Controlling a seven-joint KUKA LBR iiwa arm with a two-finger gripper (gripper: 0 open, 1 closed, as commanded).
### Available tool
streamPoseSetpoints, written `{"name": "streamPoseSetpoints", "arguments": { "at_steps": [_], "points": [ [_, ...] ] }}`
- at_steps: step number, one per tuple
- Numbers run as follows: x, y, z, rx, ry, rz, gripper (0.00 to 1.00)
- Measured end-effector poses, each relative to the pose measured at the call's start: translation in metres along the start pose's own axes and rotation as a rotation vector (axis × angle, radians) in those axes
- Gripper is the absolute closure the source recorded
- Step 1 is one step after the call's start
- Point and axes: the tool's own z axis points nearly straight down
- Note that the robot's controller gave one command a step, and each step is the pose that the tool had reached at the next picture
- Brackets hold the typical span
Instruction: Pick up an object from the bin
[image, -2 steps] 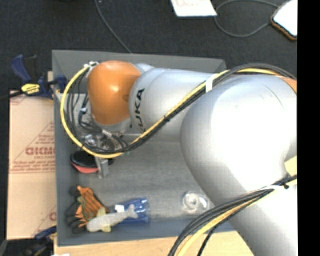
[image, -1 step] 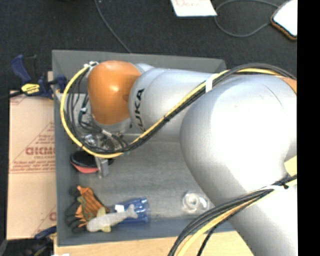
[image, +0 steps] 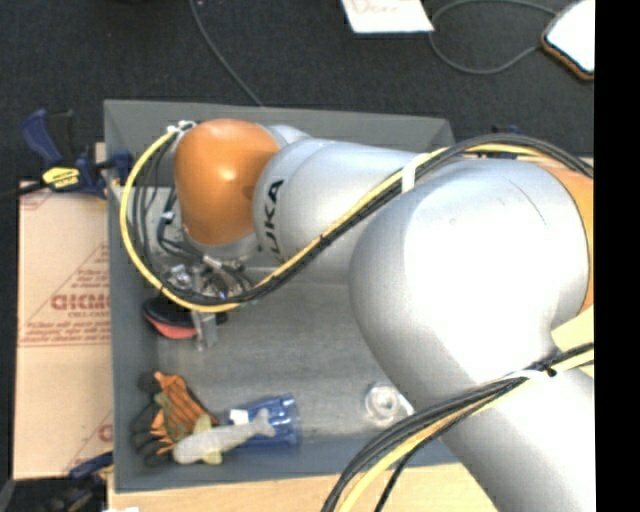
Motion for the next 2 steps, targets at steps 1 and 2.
{"name": "streamPoseSetpoints", "arguments": {
  "at_steps": [1, 2],
  "points": [
    [0.015, -0.003, -0.081, -0.005, -0.011, -0.042, 1.00],
    [0.035, 0.002, -0.088, -0.007, 0.004, -0.018, 1.00]
  ]
}}
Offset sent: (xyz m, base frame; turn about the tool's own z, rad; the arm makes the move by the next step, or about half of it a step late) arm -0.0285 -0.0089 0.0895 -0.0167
